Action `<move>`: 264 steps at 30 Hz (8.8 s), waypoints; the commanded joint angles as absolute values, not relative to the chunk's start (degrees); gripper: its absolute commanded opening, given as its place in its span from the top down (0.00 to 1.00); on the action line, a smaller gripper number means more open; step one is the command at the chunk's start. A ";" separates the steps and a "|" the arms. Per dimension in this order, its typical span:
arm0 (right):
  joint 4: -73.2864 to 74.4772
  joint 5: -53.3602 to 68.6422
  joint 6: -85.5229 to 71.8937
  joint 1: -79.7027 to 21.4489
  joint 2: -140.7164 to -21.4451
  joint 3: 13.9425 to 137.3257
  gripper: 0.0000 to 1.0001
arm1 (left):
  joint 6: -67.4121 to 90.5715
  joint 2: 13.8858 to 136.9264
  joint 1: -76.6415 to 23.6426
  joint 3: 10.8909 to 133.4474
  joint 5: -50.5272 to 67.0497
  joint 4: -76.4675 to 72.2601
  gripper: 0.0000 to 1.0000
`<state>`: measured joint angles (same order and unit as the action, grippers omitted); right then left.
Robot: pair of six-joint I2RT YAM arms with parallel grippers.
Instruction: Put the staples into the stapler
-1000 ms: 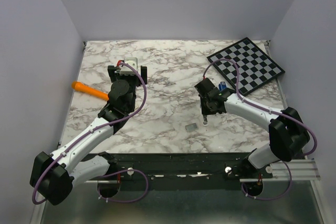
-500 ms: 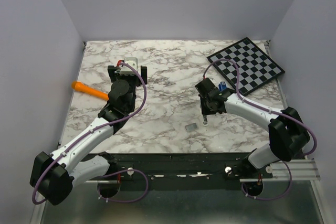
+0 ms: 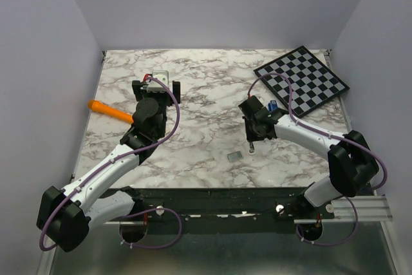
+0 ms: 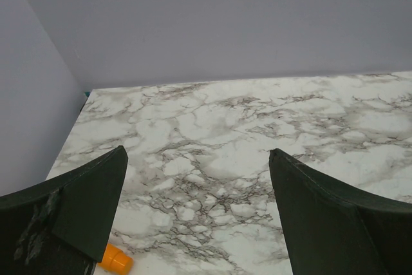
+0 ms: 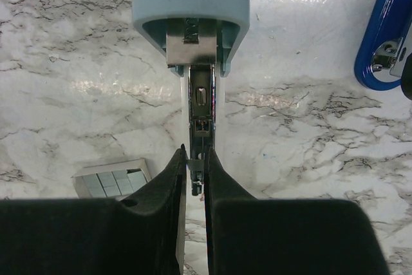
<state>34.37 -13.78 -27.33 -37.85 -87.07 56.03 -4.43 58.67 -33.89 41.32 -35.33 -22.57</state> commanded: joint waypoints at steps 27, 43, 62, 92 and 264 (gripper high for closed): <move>33.93 -13.10 -26.63 -37.09 -86.04 55.20 0.83 | -3.60 58.54 -34.28 40.87 -33.93 -22.15 0.01; 32.87 -12.04 -26.72 -37.09 -86.75 54.49 0.83 | -3.69 58.71 -34.28 40.87 -33.93 -22.15 0.01; 32.08 -12.13 -26.19 -37.09 -87.19 54.49 0.83 | -3.87 58.80 -34.28 40.87 -34.10 -22.24 0.01; 33.31 -14.50 -26.63 -36.39 -86.22 55.02 0.56 | -3.52 58.89 -34.37 40.87 -33.57 -22.15 0.01; 14.66 -11.51 -29.35 -36.47 -59.94 27.77 0.49 | 22.59 62.76 -38.50 35.16 -5.70 -15.12 0.27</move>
